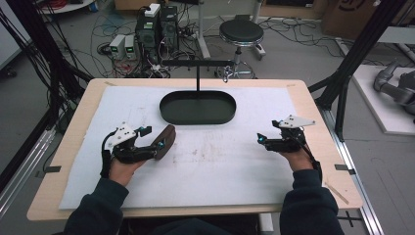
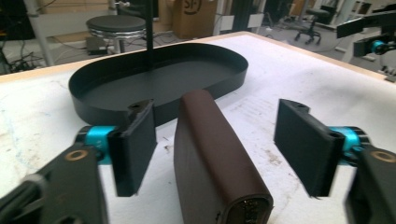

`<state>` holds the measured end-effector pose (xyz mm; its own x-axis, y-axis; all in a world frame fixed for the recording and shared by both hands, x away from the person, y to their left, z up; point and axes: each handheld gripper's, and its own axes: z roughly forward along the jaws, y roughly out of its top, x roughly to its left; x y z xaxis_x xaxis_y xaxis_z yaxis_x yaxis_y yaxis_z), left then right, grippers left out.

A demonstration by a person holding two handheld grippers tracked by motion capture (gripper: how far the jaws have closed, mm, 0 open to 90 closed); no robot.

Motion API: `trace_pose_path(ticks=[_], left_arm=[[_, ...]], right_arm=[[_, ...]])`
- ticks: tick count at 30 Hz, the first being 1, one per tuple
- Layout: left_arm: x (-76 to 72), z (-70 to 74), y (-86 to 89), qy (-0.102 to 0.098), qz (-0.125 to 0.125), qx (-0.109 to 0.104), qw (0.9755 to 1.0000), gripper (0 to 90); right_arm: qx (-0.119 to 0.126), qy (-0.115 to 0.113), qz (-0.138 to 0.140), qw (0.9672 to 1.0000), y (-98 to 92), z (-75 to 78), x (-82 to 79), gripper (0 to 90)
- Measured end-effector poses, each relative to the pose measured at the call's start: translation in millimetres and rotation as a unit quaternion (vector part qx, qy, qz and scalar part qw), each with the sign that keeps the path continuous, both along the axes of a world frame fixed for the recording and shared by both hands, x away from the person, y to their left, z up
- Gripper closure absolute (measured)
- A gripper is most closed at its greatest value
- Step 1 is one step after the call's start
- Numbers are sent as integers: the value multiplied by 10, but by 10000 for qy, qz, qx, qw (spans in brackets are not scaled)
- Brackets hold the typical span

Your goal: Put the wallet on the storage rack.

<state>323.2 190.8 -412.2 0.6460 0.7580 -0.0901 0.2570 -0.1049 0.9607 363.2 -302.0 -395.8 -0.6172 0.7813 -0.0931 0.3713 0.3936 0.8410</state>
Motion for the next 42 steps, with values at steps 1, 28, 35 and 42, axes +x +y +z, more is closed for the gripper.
trace_pose_path(ticks=[1, 28, 35, 42], left_arm=[[0, 1, -8, 3, 40, 29, 10000, 235], [151, -219, -12, 977, 115, 233, 9949, 647], [362, 53, 3, 755, -206, -119, 9969, 648], [784, 319, -73, 713, -507, -281, 9958, 648]], right_arm=[[-2, -3, 4, 10000, 1, -1, 1, 215], [-30, 16, 47, 10000, 7, -11, -2, 215], [82, -61, -36, 9999, -41, 27, -7, 215], [67, -61, -19, 10000, -28, 26, -2, 215]])
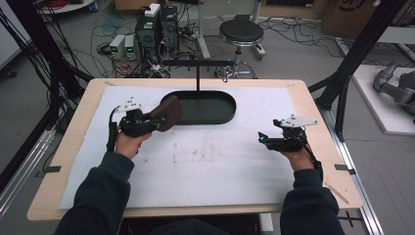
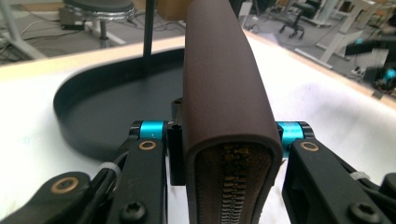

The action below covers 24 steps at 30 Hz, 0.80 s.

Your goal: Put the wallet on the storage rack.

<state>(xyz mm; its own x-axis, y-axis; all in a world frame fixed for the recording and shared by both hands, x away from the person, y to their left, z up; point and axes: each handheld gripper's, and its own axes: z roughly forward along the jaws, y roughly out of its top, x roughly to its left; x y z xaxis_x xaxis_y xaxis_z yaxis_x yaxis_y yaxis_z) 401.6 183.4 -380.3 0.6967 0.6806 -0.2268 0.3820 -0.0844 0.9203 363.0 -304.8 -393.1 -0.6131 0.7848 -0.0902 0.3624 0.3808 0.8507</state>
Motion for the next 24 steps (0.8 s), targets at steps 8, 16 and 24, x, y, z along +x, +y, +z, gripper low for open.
trace_pose_path(ticks=[8, 16, 24], left_arm=[[531, 45, -162, 148, -127, 317, 9993, 647], [830, -134, -366, 472, -251, 264, 9982, 644], [1080, -346, -496, 994, -265, 208, 9945, 639]], right_arm=[[23, -6, -11, 10000, -15, 2, 3, 215], [24, 4, -4, 10000, -22, 2, -14, 215], [61, 12, -39, 10000, -55, -2, -5, 215]])
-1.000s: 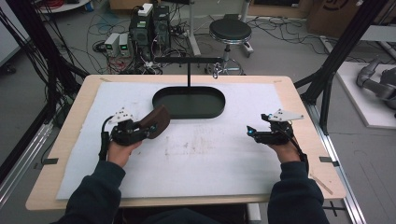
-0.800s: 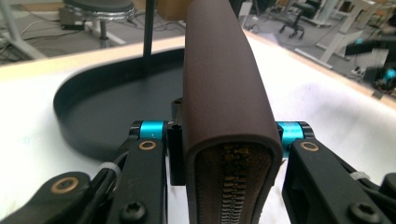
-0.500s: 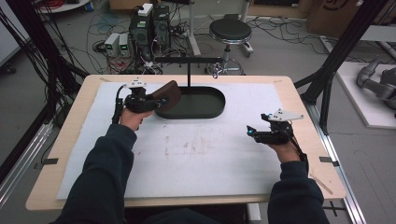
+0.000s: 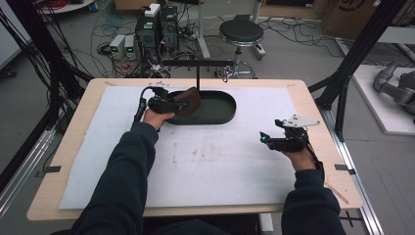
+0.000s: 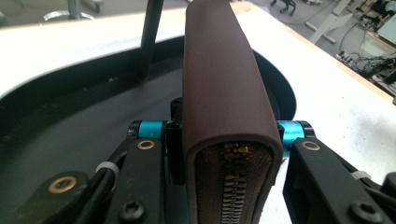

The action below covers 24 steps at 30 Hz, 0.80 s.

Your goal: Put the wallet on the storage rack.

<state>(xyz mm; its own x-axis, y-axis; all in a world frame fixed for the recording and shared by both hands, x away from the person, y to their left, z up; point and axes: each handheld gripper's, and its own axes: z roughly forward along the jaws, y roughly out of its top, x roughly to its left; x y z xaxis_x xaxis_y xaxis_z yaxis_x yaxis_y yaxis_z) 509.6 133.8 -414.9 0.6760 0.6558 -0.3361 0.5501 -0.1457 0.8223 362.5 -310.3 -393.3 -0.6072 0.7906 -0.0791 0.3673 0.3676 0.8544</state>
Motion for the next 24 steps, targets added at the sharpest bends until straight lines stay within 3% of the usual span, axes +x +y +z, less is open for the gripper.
trace_pose_path(ticks=[6, 9, 15, 17, 21, 23, 24], left_arm=[[83, -104, -31, 211, 126, 55, 9997, 606], [91, -96, 6, 301, 503, 99, 9982, 421], [10, 26, 183, 24, 1037, 479, 9935, 333], [-65, 70, 234, -94, 1064, 584, 9926, 334], [-254, 157, 305, -357, 1011, 373, 9935, 346], [-441, 195, 346, -655, 1025, 365, 9919, 325], [-514, 197, 360, -762, 1039, 337, 9911, 259]], right_arm=[[27, 13, -18, 10000, -14, 0, -11, 215], [39, 3, -18, 10000, -24, 5, -21, 215], [25, -41, -60, 10000, -30, 12, -41, 215], [18, -48, -59, 10000, -25, 15, -51, 215], [-31, -51, -50, 10000, -5, 11, -63, 215], [-91, -65, -40, 9999, 9, 4, -64, 215], [-140, -66, -34, 9999, 19, -1, -64, 215]])
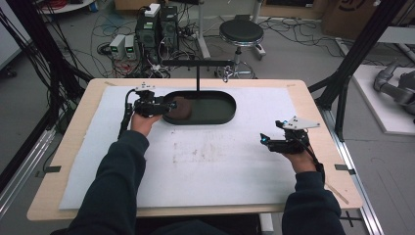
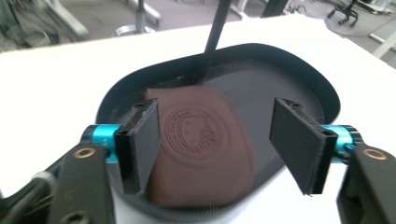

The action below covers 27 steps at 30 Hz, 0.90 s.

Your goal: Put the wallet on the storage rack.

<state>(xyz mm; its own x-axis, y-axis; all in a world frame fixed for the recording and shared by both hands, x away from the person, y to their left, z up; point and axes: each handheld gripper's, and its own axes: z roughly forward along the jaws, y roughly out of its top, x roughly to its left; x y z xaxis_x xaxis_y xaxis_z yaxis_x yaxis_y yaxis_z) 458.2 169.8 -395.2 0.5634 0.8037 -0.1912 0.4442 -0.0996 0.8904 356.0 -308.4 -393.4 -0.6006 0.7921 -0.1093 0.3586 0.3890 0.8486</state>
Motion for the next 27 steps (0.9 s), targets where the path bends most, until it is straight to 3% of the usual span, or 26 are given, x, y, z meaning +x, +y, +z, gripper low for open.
trace_pose_path(ticks=[2, 7, 9, 11, 13, 16, 27], left_arm=[[-197, -3, 48, -209, -53, -98, 9997, 193], [-627, 4, 208, -645, -116, -289, 9974, 192], [-779, 13, 285, -849, -72, -268, 9960, 193], [-872, 15, 339, -932, -84, -189, 9954, 193], [-955, 16, 377, -1002, -29, -34, 9950, 193], [-1045, 1, 426, -1058, 16, 35, 9944, 188], [-1158, -65, 513, -1087, 184, -45, 9939, 183]], right_arm=[[-21, 4, 15, 10000, 17, -5, -3, 215], [8, -38, 37, 10000, 53, 1, -12, 215], [-10, -20, 74, 10000, 64, -3, -24, 215], [-54, -3, 93, 9999, 76, -16, -38, 215], [-137, 10, 96, 9999, 84, -29, -57, 214], [-135, -9, 92, 9999, 72, -27, -75, 215], [-27, -23, -12, 10000, 13, -16, -111, 215]])
